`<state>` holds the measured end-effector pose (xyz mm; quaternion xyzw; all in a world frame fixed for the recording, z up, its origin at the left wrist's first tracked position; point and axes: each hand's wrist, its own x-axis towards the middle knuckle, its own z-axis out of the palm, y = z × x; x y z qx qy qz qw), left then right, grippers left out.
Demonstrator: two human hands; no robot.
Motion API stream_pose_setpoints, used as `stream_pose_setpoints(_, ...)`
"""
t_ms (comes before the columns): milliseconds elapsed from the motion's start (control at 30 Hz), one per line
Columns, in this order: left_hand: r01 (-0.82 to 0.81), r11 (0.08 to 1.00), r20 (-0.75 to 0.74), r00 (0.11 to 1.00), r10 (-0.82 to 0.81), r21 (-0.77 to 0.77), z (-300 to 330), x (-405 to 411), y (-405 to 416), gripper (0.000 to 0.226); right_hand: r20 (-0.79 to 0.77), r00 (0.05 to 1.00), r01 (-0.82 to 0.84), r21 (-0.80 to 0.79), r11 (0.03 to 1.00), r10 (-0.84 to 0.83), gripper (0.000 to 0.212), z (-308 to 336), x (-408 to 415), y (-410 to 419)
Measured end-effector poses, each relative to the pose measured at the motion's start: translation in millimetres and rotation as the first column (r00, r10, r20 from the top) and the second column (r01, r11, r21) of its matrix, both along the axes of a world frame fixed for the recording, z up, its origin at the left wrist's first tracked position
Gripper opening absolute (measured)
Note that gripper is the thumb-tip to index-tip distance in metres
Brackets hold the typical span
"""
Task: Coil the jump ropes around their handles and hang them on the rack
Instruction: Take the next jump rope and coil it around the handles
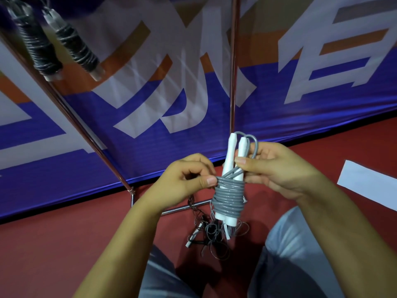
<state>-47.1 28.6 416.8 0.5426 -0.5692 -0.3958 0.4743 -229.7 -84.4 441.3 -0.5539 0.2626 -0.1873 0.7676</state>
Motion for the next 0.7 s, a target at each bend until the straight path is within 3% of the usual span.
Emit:
stream_pose_setpoints(133,0.131,0.991,-0.282,0.952,-0.117,0.033,-3.0,-3.1,-5.2,0.018,0.053,0.998,-0.024,0.059,0.998,0.02,0.053,8.8,-1.0,1.0)
stream_pose_setpoints(267,0.213,0.975,-0.656,0.744,-0.123,0.058,-11.9,-14.2,-9.5,0.046,0.149,0.987,-0.078,0.104,0.992,0.062,0.047,16.2,-0.2,6.6)
stream_pose_setpoints(333,0.318,0.948,-0.733,0.651,-0.197,0.027,-19.0,-24.3,-12.0,0.059,0.209,0.974,-0.11,0.088,0.99,0.09,0.043,19.5,2.1,11.8)
stream_pose_setpoints(433,0.51,0.847,-0.835,0.394,-0.385,-0.15,-26.2,-35.8,-14.1,0.064,0.287,0.957,-0.086,0.123,0.989,0.047,0.034,22.1,5.6,16.1)
stream_pose_setpoints(533,0.489,0.863,-0.891,0.328,-0.316,-0.126,-24.3,-29.8,-14.4,0.067,0.286,0.958,-0.043,0.007,0.999,0.039,0.03,19.0,7.5,12.1)
stream_pose_setpoints(567,0.493,0.865,-0.887,0.358,-0.293,-0.087,-19.4,-28.4,-13.6,0.069,0.262,0.964,-0.034,-0.052,0.998,0.047,0.034,18.9,7.4,10.2)
stream_pose_setpoints(600,0.481,0.877,-0.856,0.451,-0.251,-0.004,-14.2,-24.7,-12.4,0.071,0.219,0.975,-0.014,-0.112,0.994,0.039,0.038,18.1,6.5,6.7)
stream_pose_setpoints(667,0.271,0.951,-0.6,0.79,-0.129,0.152,0.8,-19.0,-8.3,0.068,0.103,0.995,0.041,-0.266,0.963,-0.014,0.039,18.2,2.9,0.4)
stream_pose_setpoints(700,0.179,0.968,-0.429,0.899,-0.088,0.175,7.9,-17.3,-6.7,0.06,0.046,0.998,0.063,-0.348,0.935,-0.05,0.039,18.3,0.2,-3.2)
